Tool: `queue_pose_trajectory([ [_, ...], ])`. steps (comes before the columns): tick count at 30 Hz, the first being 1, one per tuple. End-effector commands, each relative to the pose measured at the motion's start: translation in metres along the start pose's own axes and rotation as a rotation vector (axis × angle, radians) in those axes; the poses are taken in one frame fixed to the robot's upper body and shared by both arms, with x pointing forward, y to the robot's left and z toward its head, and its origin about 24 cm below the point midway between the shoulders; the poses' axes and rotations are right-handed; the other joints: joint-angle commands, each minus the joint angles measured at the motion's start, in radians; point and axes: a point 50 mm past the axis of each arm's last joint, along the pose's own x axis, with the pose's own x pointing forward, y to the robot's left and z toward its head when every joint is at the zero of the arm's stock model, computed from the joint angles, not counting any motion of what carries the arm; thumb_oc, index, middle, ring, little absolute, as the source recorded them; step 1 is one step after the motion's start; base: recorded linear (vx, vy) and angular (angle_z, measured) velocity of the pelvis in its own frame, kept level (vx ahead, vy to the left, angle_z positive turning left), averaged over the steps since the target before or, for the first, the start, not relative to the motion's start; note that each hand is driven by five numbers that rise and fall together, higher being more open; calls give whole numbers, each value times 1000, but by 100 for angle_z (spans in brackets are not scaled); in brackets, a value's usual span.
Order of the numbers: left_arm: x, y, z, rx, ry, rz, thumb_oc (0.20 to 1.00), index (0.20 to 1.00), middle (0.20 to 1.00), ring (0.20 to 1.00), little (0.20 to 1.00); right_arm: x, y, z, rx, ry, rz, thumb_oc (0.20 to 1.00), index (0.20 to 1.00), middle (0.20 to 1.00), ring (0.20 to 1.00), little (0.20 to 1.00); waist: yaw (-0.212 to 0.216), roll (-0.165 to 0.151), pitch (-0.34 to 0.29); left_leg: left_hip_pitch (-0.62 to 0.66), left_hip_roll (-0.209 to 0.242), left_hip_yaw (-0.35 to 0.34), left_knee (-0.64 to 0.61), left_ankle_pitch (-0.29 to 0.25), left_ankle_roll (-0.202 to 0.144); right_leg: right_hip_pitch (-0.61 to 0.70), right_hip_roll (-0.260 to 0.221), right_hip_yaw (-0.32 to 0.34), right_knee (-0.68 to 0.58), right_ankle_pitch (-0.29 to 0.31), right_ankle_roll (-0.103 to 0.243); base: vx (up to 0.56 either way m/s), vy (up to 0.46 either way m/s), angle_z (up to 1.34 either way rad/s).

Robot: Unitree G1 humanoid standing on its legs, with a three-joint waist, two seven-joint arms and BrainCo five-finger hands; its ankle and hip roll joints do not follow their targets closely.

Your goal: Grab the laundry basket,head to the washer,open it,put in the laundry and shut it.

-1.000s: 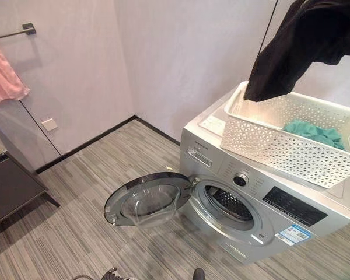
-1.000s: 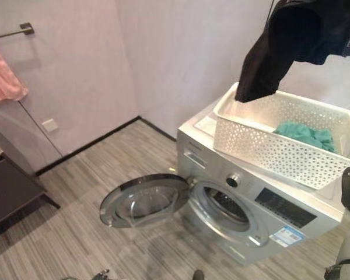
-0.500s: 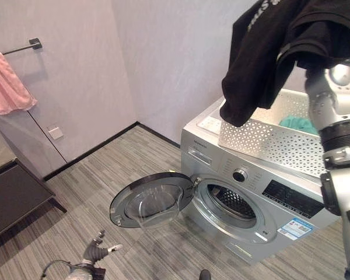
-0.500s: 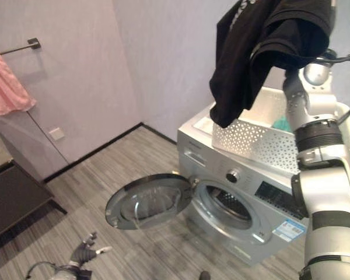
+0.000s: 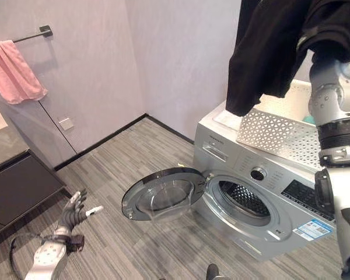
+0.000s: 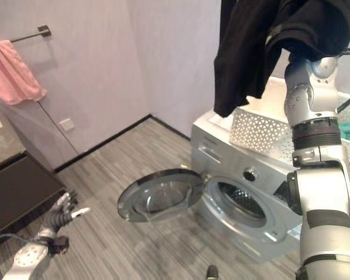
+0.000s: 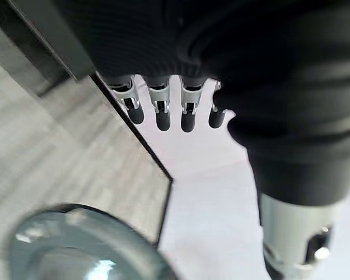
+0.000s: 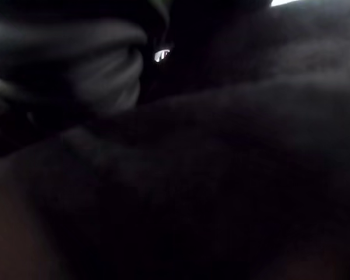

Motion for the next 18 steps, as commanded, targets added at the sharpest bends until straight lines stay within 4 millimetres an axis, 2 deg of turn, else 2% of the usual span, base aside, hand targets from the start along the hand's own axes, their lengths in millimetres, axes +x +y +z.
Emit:
queue_pose_trajectory([
  [1,5,18,43,44,-176,-20,1000,1000,1000,1000,1000,13,12,53,-4,-224,23,200,200,200,200,200,12,-73,-34,-89,-12,-54,205,-186,-1,-83,-171,-4,-3,149,143,-96,70,-62],
  [2,6,20,49,50,-193,-13,1000,1000,1000,1000,1000,8,18,51,-2,-235,46,200,200,200,200,200,7,-72,-25,-92,-8,-46,208,-184,2,-93,-165,-7,0,158,143,-70,50,-61],
  [3,7,23,52,58,-200,-6,1000,1000,1000,1000,1000,4,21,48,-12,-238,57,200,200,200,200,200,12,-70,-19,-97,2,-39,210,-181,2,-99,-157,-14,9,141,143,-125,105,-55],
  [4,6,26,55,36,-214,4,1000,1000,1000,1000,1000,-4,23,43,3,-239,92,200,200,200,200,200,35,-55,-12,-98,21,-4,186,-159,1,-89,-146,-127,48,66,127,-100,85,-46],
  [5,5,26,54,38,-211,3,1000,1000,1000,1000,1000,-5,22,42,3,-236,91,200,200,200,200,200,34,-57,-15,-96,21,-7,180,-156,-1,-89,-147,-129,51,62,126,-133,124,-76],
  [7,6,23,63,-40,-256,12,1000,1000,1000,1000,1000,-12,39,34,152,-200,124,200,200,200,200,200,47,-28,-12,-104,50,26,158,-116,2,-82,-113,-165,211,-43,96,-120,94,-92],
  [9,6,19,64,-85,-270,-1,1000,1000,1000,1000,1000,-16,53,33,187,-196,173,200,200,200,200,200,64,-23,-23,-111,59,51,156,-111,9,-60,-82,-174,295,-133,75,-88,41,-50],
  [10,5,16,63,-103,-273,-6,1000,1000,1000,1000,1000,-18,60,34,204,-201,185,200,200,200,200,200,76,-28,-29,-115,55,60,165,-118,8,-39,-73,-183,298,-156,68,-44,-53,-44],
  [11,5,11,66,-122,-286,-38,1000,1000,1000,1000,1000,-18,64,37,209,-210,207,200,200,200,200,200,75,-35,-31,-121,48,56,178,-120,4,-27,-60,-150,244,-162,65,3,-100,-37],
  [12,6,7,66,-125,-290,-54,1000,1000,1000,1000,1000,-20,70,35,220,-194,229,200,200,200,200,200,83,-41,-43,-121,49,60,178,-120,-1,5,-45,-149,201,-175,54,15,-84,-38],
  [13,6,7,66,-125,-290,-54,1000,1000,1000,1000,1000,-20,70,35,221,-194,229,200,200,200,200,200,83,-40,-42,-119,50,61,177,-120,-1,9,-43,-149,197,-173,54,32,-60,-10],
  [15,6,-1,66,-145,-295,-80,1000,1000,1000,1000,1000,-24,86,32,267,-173,262,200,200,200,200,200,96,-46,-62,-112,56,79,165,-112,-11,34,-30,-158,151,-174,52,36,-88,-7],
  [16,6,-3,64,-154,-288,-88,1000,1000,1000,1000,1000,-24,87,31,261,-168,272,200,200,200,200,200,93,-49,-72,-109,58,80,159,-110,-14,42,-23,-155,138,-176,51,78,-162,-35],
  [17,6,-9,66,-152,-294,-103,1000,1000,1000,1000,1000,-27,100,30,290,-152,299,200,200,200,200,200,91,-51,-90,-101,68,74,144,-98,-26,63,-10,-167,108,-179,46,68,-151,-31],
  [18,6,-11,65,-156,-292,-106,1000,1000,1000,1000,1000,-29,103,29,304,-143,304,200,200,200,200,200,87,-53,-96,-99,71,71,137,-92,-30,70,-6,-174,98,-180,42,46,-162,-18],
])
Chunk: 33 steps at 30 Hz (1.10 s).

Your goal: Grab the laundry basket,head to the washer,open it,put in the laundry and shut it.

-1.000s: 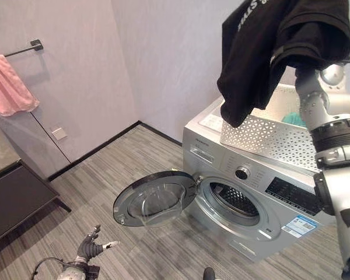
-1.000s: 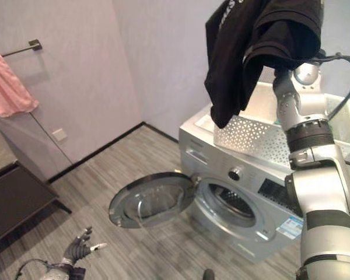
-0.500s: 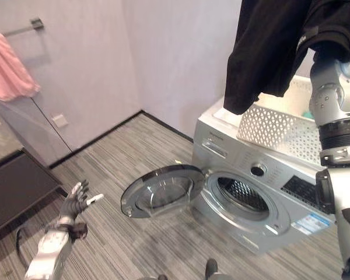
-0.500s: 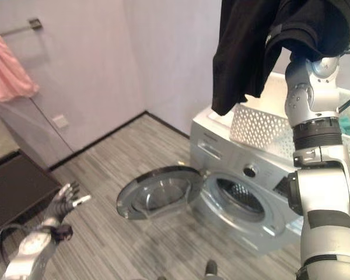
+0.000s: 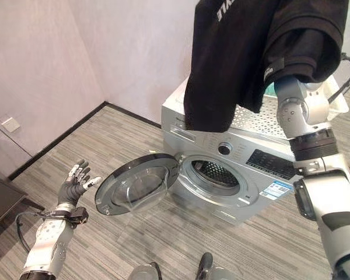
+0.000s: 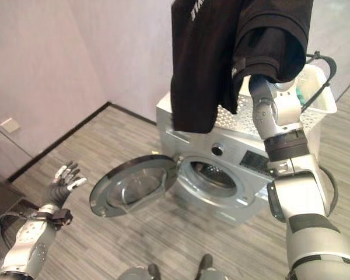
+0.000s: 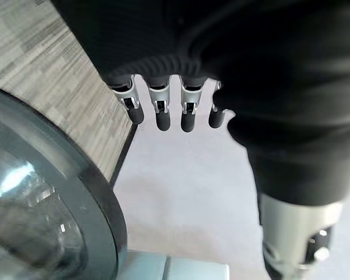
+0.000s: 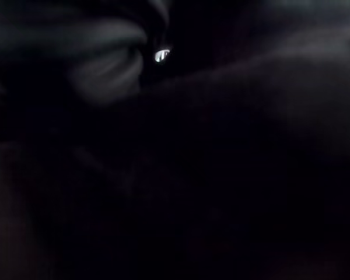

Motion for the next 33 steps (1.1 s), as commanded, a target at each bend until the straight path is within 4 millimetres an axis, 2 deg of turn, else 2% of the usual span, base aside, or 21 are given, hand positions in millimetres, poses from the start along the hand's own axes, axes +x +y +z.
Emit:
queue_pose_trajectory([
  [1,2,-8,25,47,-108,-70,1000,1000,1000,1000,1000,17,38,34,145,-143,83,200,200,200,200,200,23,-32,-143,-45,-53,-140,20,-31,12,63,-50,-3,82,-136,110,30,-97,-2],
  [5,7,-26,32,39,-140,-145,1000,1000,1000,1000,1000,11,67,26,208,-115,141,200,200,200,200,200,24,-37,-161,-27,-46,-153,13,-37,6,90,-45,-21,75,-152,101,35,-66,14],
  [9,9,-37,38,20,-172,-175,1000,1000,1000,1000,1000,10,75,23,219,-100,151,200,200,200,200,200,24,-38,-172,-23,-47,-159,7,-30,3,102,-45,-26,65,-151,95,17,-23,18],
  [10,12,-55,47,-14,-218,-229,1000,1000,1000,1000,1000,9,81,16,225,-73,151,200,200,200,200,200,24,-36,-182,-10,-50,-167,-7,-31,-1,120,-45,-31,52,-154,95,26,-8,18],
  [16,18,-79,67,-70,-306,-300,1000,1000,1000,1000,1000,9,86,9,216,-42,141,200,200,200,200,200,25,-37,-193,-7,-54,-175,-30,-14,-4,128,-44,-38,31,-141,94,6,-1,3],
  [24,28,-113,106,-158,-473,-360,1000,1000,1000,1000,1000,12,90,7,184,-32,124,200,200,200,200,200,29,-43,-196,-6,-60,-189,-53,-3,-7,135,-46,-50,12,-127,98,6,5,5],
  [29,28,-120,123,-172,-544,-383,1000,1000,1000,1000,1000,14,86,13,157,-64,122,200,200,200,200,200,28,-45,-191,-11,-64,-194,-55,-4,-5,132,-50,-50,13,-122,100,1,3,1],
  [33,26,-107,126,-17,-564,-354,1000,1000,1000,1000,1000,22,76,25,139,-103,99,200,200,200,200,200,29,-38,-190,-3,-67,-194,-61,-10,-5,134,-53,-47,11,-121,106,18,12,1],
])
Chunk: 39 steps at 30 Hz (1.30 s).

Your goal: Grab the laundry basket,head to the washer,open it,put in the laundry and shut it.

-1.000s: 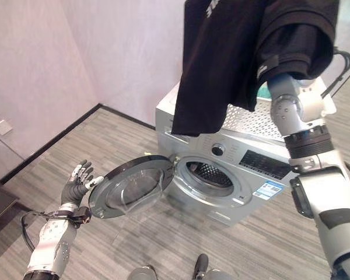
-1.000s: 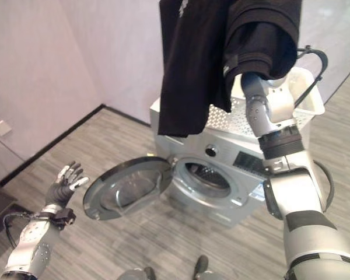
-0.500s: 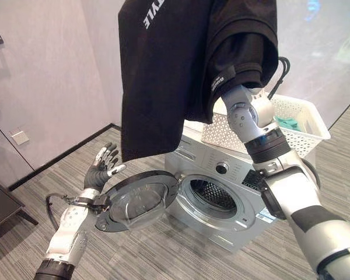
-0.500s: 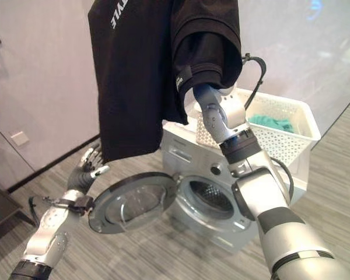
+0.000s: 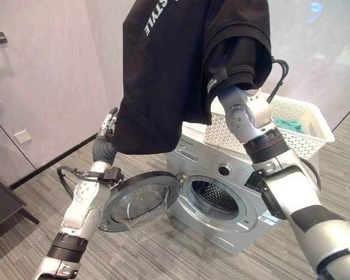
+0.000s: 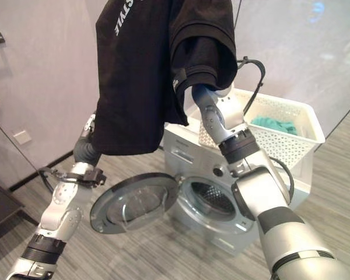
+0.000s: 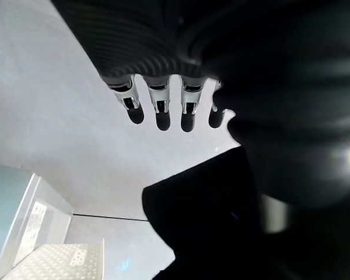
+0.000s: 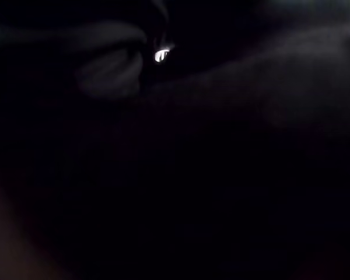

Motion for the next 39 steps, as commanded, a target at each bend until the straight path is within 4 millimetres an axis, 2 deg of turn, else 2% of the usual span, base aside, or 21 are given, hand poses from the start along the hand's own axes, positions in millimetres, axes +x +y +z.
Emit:
queue_pose_trajectory([
  [1,4,-5,34,147,-151,-75,1000,1000,1000,1000,1000,34,10,69,-13,-236,17,200,200,200,200,200,29,-13,-45,-27,-43,-112,-13,-22,2,62,-47,26,73,-130,105,33,21,0],
  [5,-6,21,32,236,-105,-7,1000,1000,1000,1000,1000,39,4,87,-40,-292,16,200,200,200,200,200,30,-7,-50,-26,-46,-110,-18,-22,2,59,-49,29,65,-124,109,24,15,1],
  [9,-18,48,37,301,-82,80,1000,1000,1000,1000,1000,39,-4,95,-70,-316,18,200,200,200,200,200,32,3,-50,-26,-49,-105,-18,-23,1,60,-53,34,54,-114,114,8,6,0],
  [13,-25,62,50,355,-94,110,1000,1000,1000,1000,1000,38,-10,97,-162,-317,31,200,200,200,200,200,37,12,-50,-25,-52,-102,-21,-22,-1,60,-56,35,48,-107,119,0,0,0],
  [15,-24,62,52,358,-100,108,1000,1000,1000,1000,1000,38,-12,97,-176,-315,29,200,200,200,200,200,37,13,-51,-26,-53,-102,-21,-21,0,59,-56,35,47,-106,120,0,0,0],
  [22,-8,48,61,353,-150,47,1000,1000,1000,1000,1000,34,-9,81,-159,-265,52,200,200,200,200,200,41,13,-58,-22,-55,-109,-17,-29,-1,69,-59,28,44,-108,121,0,0,0],
  [23,1,37,65,350,-169,-2,1000,1000,1000,1000,1000,33,-5,75,-152,-245,65,200,200,200,200,200,38,14,-60,-22,-54,-110,-17,-29,-2,69,-59,28,45,-107,122,0,0,0],
  [26,11,26,68,325,-187,-45,1000,1000,1000,1000,1000,33,-2,73,-148,-239,74,200,200,200,200,200,41,11,-58,-23,-54,-112,-19,-28,-2,68,-59,26,44,-107,123,0,0,0],
  [27,21,14,69,274,-196,-90,1000,1000,1000,1000,1000,33,2,69,-144,-225,85,200,200,200,200,200,37,9,-58,-25,-55,-113,-20,-26,-2,66,-58,25,44,-104,124,0,0,0],
  [30,36,-5,70,211,-200,-173,1000,1000,1000,1000,1000,35,4,70,-204,-225,92,200,200,200,200,200,41,4,-52,-28,-56,-119,-23,-23,0,63,-59,20,44,-101,126,0,0,0],
  [34,46,-26,74,155,-198,-274,1000,1000,1000,1000,1000,38,0,61,-216,-189,59,200,200,200,200,200,46,4,-47,-31,-60,-124,-23,-24,1,61,-63,16,45,-96,129,0,0,0],
  [39,57,-46,78,148,-202,-341,1000,1000,1000,1000,1000,34,7,48,-190,-152,72,200,200,200,200,200,47,10,-41,-36,-67,-128,-9,-32,6,62,-68,15,43,-92,132,0,0,0],
])
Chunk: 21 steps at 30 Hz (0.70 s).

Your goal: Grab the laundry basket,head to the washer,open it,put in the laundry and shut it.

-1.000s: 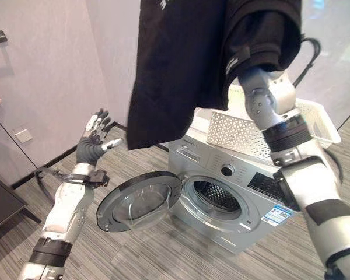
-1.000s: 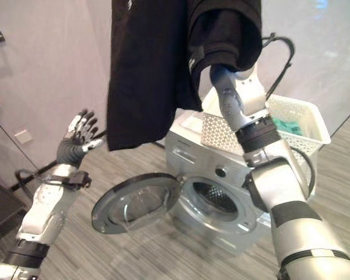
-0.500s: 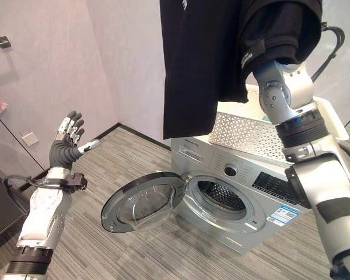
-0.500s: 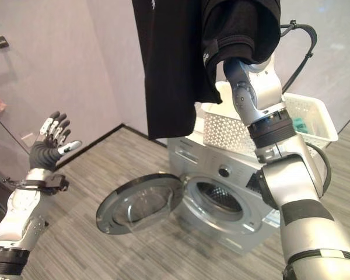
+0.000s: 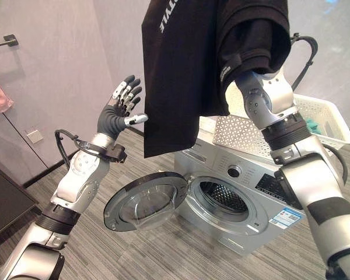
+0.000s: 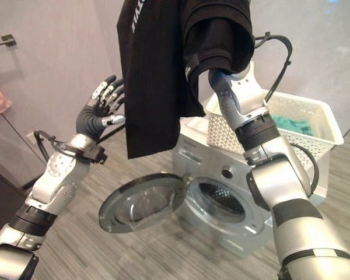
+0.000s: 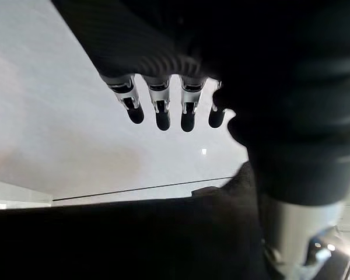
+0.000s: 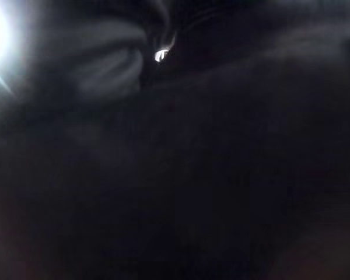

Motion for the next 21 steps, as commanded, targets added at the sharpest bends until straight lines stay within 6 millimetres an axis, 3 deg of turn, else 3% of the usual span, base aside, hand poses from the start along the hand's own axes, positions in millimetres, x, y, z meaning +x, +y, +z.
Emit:
queue_pose_trajectory([
  [1,18,-7,30,23,-107,-72,1000,1000,1000,1000,1000,18,8,33,3,-118,12,200,200,200,200,200,21,-25,-29,-38,-41,-120,25,-39,-3,75,-55,16,44,-96,108,0,18,3],
  [5,32,-22,28,-61,-106,-110,1000,1000,1000,1000,1000,12,25,22,66,-74,52,200,200,200,200,200,14,-18,-23,-46,-44,-118,29,-37,-2,68,-59,18,46,-93,109,0,8,2],
  [14,45,-57,32,-169,-126,-214,1000,1000,1000,1000,1000,4,40,-4,15,27,99,200,200,200,200,200,2,-7,-16,-49,-46,-117,22,-30,-2,60,-63,18,43,-88,109,0,0,0],
  [21,51,-62,38,-220,-158,-184,1000,1000,1000,1000,1000,-16,54,-15,31,47,173,200,200,200,200,200,-9,1,-11,-47,-46,-120,13,-24,-3,60,-64,13,40,-90,105,0,0,0],
])
